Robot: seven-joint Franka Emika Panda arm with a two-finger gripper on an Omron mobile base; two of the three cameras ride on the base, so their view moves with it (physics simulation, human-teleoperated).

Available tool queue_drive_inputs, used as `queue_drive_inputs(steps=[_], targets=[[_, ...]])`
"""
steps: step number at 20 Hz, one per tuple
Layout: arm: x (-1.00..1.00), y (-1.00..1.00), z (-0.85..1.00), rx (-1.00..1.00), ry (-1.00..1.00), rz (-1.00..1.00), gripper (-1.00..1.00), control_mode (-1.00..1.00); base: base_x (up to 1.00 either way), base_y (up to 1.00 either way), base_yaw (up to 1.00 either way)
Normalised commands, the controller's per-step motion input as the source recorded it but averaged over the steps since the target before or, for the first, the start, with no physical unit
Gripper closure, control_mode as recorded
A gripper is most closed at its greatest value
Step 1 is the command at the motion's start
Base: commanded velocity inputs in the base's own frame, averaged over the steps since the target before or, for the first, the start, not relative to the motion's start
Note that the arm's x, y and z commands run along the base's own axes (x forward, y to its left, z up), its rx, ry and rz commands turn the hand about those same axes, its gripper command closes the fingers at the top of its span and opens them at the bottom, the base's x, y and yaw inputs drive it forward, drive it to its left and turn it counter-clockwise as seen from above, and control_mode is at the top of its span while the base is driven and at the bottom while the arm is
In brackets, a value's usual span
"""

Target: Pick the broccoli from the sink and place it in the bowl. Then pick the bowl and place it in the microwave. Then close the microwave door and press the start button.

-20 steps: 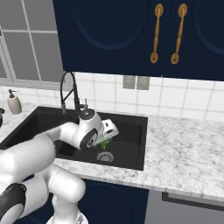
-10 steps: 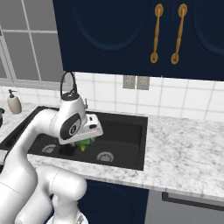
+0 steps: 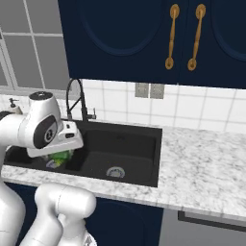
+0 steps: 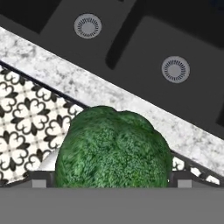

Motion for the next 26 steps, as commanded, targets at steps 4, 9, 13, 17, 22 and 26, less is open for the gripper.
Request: queue_drive_inputs(steps=[4, 9, 13, 17, 22, 26], targets=[[-0.03, 1.00, 0.00, 0.00, -0.02, 0.01, 1.00, -1.00, 0.00, 0.00, 0.00], [0.01, 1.00, 0.00, 0.00, -0.04, 0.00, 1.00, -1.00, 0.00, 0.00, 0.00], [0.06, 1.00, 0.00, 0.02, -0.06, 0.03, 1.00, -1.00, 0.00, 0.00, 0.00], [0.21, 1.00, 0.03, 0.02, -0.01, 0.04, 1.00, -1.00, 0.00, 0.00, 0.00], [0.43, 1.00, 0.01, 0.02, -0.01, 0.03, 1.00, -1.00, 0.00, 0.00, 0.00], [0.57, 1.00, 0.01, 0.02, -0.06, 0.00, 1.00, -1.00, 0.00, 0.00, 0.00]])
